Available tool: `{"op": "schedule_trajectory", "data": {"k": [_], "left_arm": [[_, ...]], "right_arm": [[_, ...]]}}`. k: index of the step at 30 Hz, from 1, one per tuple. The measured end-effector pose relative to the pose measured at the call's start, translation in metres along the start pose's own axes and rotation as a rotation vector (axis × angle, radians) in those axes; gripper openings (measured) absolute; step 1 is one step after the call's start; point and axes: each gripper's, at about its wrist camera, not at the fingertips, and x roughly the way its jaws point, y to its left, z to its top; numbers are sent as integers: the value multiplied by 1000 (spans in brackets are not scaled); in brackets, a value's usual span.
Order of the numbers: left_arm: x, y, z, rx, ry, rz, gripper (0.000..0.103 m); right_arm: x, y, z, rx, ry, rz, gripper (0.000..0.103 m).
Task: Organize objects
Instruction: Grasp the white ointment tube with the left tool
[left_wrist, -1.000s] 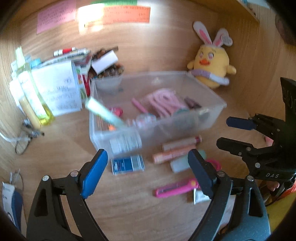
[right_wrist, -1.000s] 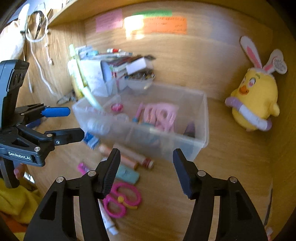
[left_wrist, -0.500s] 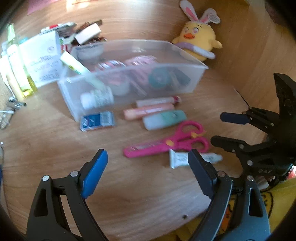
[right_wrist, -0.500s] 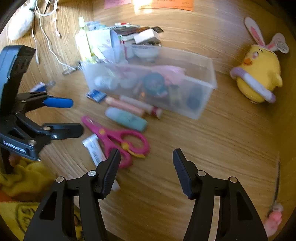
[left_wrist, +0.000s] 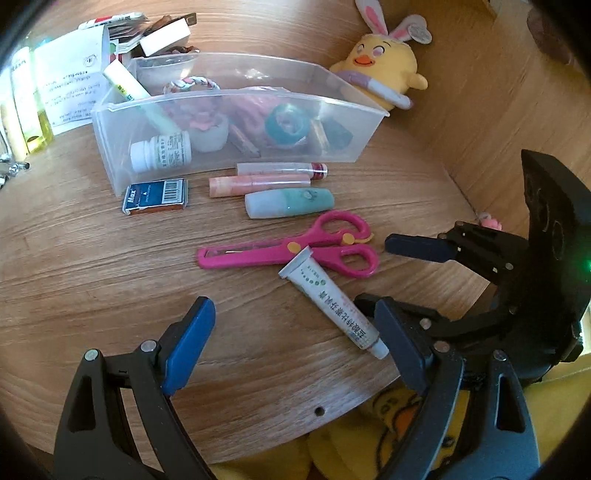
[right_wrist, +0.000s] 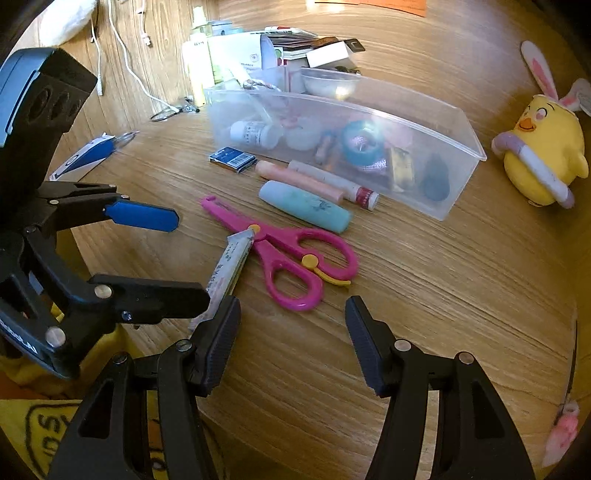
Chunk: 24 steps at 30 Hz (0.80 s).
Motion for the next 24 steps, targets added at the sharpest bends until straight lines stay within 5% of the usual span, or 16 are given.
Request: {"op": "schedule_trajectory", "data": {"k": [5, 8, 16, 24], "left_arm": [[8, -15, 3, 46, -7, 1, 89], [15, -25, 2, 95, -29, 62, 88], [11, -19, -6, 137, -50, 160, 75], [-2, 8, -8, 89, -72, 183, 45]], "right_arm": [[-7, -19, -3, 37, 1, -42, 55], [-11, -30, 0, 59, -7, -54, 55], [-8, -25, 23, 34, -35, 23, 55], [18, 0, 31, -46, -14, 7, 54]]}}
